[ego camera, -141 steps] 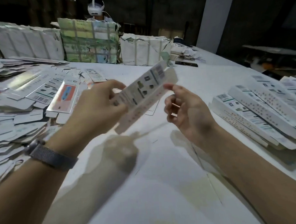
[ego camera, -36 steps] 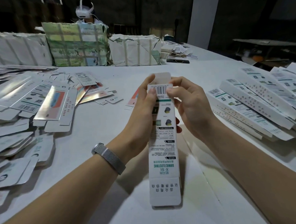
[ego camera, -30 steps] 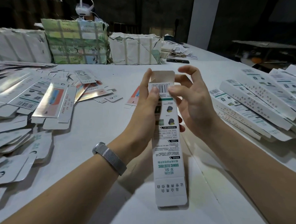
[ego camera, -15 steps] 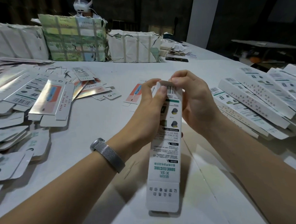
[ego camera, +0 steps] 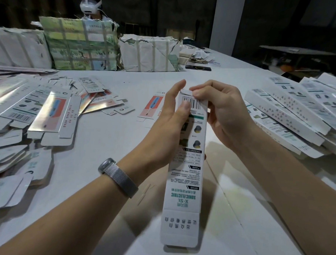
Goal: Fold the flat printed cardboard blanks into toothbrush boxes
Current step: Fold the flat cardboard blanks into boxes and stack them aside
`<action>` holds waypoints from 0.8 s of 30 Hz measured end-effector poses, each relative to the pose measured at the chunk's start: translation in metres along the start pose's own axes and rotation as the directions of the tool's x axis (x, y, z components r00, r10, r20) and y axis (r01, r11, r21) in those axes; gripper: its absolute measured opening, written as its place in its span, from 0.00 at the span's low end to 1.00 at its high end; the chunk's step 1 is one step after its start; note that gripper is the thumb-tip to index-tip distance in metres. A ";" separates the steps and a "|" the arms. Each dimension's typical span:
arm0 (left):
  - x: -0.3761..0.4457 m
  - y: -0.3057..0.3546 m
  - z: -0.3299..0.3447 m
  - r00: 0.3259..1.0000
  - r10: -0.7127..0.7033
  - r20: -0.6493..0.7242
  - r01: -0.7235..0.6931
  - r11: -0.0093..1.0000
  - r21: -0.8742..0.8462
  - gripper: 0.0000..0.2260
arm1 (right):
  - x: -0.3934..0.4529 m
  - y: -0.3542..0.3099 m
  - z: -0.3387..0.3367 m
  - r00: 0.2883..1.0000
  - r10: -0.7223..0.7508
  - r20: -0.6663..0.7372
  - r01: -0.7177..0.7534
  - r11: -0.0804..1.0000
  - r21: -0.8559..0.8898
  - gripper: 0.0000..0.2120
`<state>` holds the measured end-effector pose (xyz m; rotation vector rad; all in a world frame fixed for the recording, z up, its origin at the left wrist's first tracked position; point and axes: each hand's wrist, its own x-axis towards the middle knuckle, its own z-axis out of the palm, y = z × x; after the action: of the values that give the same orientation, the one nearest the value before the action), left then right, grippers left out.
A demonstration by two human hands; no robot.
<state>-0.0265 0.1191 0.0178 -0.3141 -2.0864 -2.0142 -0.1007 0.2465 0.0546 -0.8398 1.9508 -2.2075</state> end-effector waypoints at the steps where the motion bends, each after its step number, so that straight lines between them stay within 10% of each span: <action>1: 0.000 0.000 0.000 1.000 -0.005 -0.003 0.005 1.000 0.009 0.17 | 0.000 -0.001 -0.001 1.000 0.009 0.000 -0.009 1.000 -0.016 0.09; 24: 0.001 0.008 0.001 0.987 0.030 -0.156 -0.054 0.988 -0.147 0.05 | -0.003 0.006 0.007 0.992 -0.074 0.103 0.076 0.997 -0.009 0.10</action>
<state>-0.0252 0.1201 0.0257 -0.2190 -1.8270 -2.1040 -0.0967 0.2400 0.0484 -1.0228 1.9188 -2.1470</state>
